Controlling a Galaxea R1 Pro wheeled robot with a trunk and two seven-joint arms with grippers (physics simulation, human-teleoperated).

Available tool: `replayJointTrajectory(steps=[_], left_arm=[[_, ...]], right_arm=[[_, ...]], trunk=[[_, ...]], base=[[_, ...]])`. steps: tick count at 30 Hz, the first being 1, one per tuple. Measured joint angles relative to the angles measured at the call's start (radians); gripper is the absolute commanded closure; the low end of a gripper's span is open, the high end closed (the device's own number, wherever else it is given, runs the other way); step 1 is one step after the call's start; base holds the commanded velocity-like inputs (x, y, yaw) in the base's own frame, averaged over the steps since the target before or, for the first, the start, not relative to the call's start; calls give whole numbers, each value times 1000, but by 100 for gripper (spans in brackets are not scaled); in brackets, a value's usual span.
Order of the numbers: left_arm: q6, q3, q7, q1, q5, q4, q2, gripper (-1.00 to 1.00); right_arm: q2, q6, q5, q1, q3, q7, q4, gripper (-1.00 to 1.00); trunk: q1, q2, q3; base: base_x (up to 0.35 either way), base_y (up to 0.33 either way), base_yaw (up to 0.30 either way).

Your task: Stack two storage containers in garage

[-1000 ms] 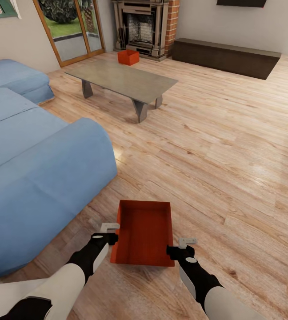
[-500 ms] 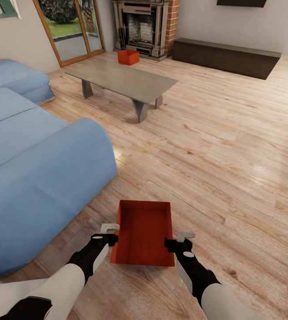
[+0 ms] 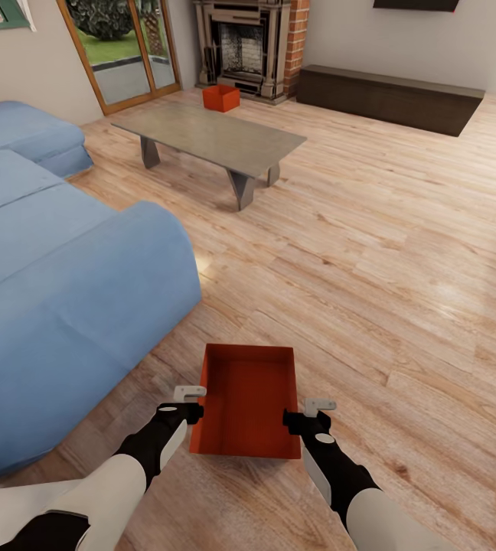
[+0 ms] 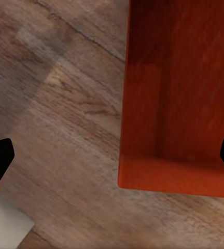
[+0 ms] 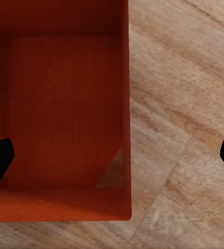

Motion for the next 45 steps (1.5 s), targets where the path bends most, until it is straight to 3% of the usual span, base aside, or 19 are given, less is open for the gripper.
replayJointTrajectory(steps=[45], left_arm=[[2,0,3,0,-8,3,3,-100]], right_arm=[[-9,-11,4,1,0,-5,13,-100]], trunk=[[173,-315,-141]], base=[[0,0,0]])
